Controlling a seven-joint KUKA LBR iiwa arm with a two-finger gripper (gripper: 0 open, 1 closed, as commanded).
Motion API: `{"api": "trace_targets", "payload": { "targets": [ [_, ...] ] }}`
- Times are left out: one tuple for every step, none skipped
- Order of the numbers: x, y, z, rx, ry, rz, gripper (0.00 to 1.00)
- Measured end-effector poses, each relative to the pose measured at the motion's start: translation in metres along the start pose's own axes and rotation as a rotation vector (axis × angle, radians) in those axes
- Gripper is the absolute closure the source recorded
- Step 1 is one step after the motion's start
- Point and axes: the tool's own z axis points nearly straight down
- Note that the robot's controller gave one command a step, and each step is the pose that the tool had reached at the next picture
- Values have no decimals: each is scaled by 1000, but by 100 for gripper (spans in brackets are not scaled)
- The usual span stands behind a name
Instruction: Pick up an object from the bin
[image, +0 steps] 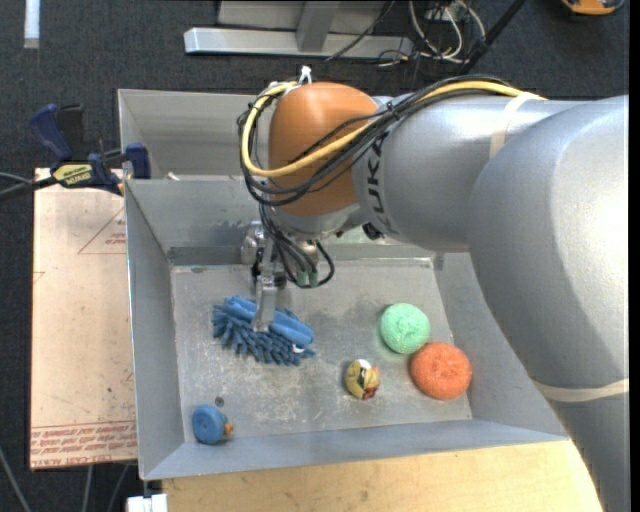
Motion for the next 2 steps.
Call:
{"api": "trace_targets", "payload": {
  "targets": [
    [-1,-1,-5,-1,-5,2,0],
    [4,-3,8,-3,-12,93,0]
  ]
}}
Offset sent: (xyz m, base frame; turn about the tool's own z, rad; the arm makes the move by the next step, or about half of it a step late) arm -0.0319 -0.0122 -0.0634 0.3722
